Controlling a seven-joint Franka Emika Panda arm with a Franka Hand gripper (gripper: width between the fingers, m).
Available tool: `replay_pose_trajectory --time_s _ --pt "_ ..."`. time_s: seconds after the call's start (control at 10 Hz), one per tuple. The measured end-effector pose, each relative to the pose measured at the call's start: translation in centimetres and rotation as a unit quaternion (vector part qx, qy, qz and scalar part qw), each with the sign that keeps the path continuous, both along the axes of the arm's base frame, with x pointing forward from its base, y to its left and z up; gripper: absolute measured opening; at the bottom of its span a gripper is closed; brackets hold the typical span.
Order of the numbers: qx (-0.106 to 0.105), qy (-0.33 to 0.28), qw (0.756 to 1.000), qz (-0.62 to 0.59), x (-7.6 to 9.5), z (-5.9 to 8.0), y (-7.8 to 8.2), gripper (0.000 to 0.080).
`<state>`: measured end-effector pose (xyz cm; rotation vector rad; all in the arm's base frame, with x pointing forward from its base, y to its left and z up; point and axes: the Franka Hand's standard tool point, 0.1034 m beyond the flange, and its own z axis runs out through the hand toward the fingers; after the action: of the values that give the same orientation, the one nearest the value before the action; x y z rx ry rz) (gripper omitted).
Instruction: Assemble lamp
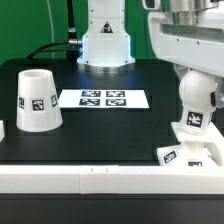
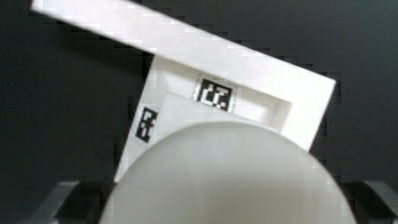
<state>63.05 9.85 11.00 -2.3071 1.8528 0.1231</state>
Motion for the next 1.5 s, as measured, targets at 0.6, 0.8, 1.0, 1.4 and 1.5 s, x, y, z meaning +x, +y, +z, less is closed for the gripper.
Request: replay_pose_trajectory --time_s 0.6,0.8,1.0,1.4,1.5 --pt "0.028 0.012 0.996 -0.083 0.18 0.06 0.38 0.0577" --pt "0.028 0.015 0.998 -0.054 -0.16 -0.06 0.56 0.0692" --pt "0.021 0.012 0.998 0.052 -0.69 -0.06 0.47 0.0698" --pt "0.019 -0.015 0.981 0.191 -0.75 -0.09 0.45 0.0699" --pt "0.018 -0.019 0.977 0.211 -0.75 -0.09 0.45 0.0699"
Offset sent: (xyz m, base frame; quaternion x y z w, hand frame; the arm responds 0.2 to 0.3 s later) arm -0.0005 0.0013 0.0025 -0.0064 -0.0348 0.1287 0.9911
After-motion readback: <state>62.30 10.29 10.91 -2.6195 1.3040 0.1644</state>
